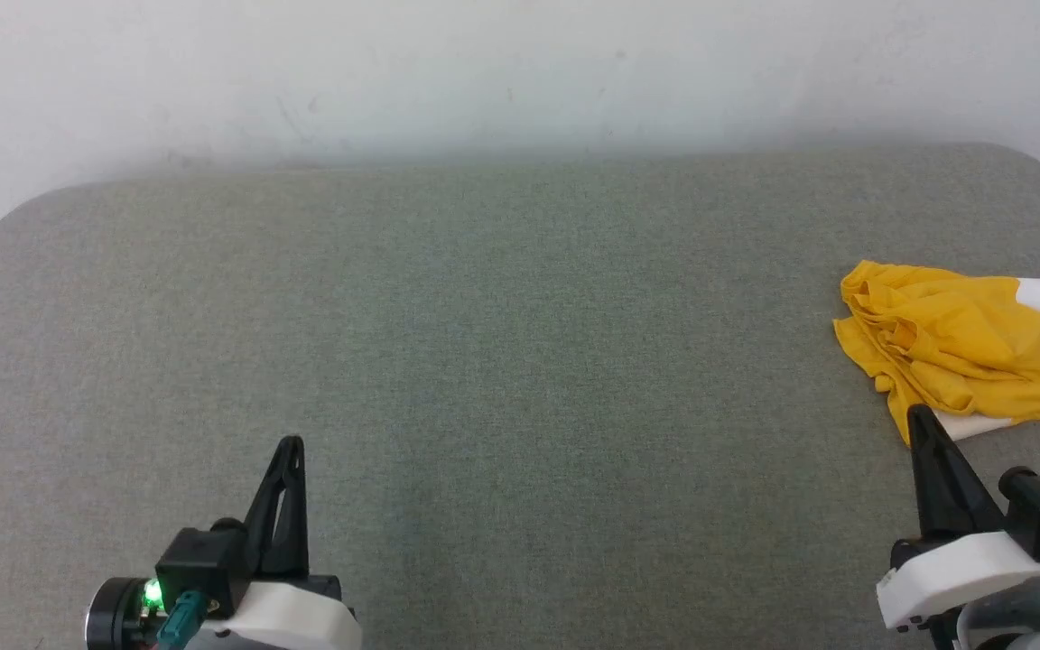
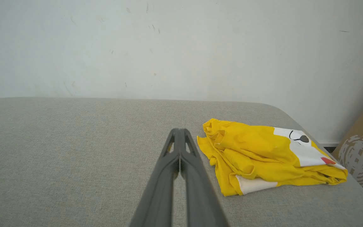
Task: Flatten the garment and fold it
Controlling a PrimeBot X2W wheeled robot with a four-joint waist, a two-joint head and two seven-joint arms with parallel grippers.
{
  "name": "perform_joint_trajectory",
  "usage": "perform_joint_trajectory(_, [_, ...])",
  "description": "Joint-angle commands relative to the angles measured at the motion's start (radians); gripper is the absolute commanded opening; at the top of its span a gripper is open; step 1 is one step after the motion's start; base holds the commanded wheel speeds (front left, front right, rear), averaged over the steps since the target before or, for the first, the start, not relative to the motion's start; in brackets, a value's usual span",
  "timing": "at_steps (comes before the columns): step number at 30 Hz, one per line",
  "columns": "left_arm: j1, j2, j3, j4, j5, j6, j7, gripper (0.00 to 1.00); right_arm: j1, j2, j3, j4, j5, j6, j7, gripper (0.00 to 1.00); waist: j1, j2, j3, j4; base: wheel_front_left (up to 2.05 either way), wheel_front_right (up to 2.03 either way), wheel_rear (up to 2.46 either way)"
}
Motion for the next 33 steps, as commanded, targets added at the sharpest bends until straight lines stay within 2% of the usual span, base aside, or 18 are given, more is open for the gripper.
perform_joint_trajectory(1, [-0.017,-0.005,0.005,0.004,0.006,0.000,0.005,0.00,-0.012,0.002,0.008,-0.004,-0.007,-0.001,0.006,0.00,-0.0001,0.0000,0.000,0.000,0.00,0.00,0.00])
perform_joint_trajectory(33, [-0.053,-0.008,0.016,0.026,0.030,-0.001,0.070,0.00,-0.029,0.003,0.056,-0.010,-0.028,-0.001,0.053,0.00,-0.0001,0.0000,-0.012,0.003,0.00,0.00,0.00])
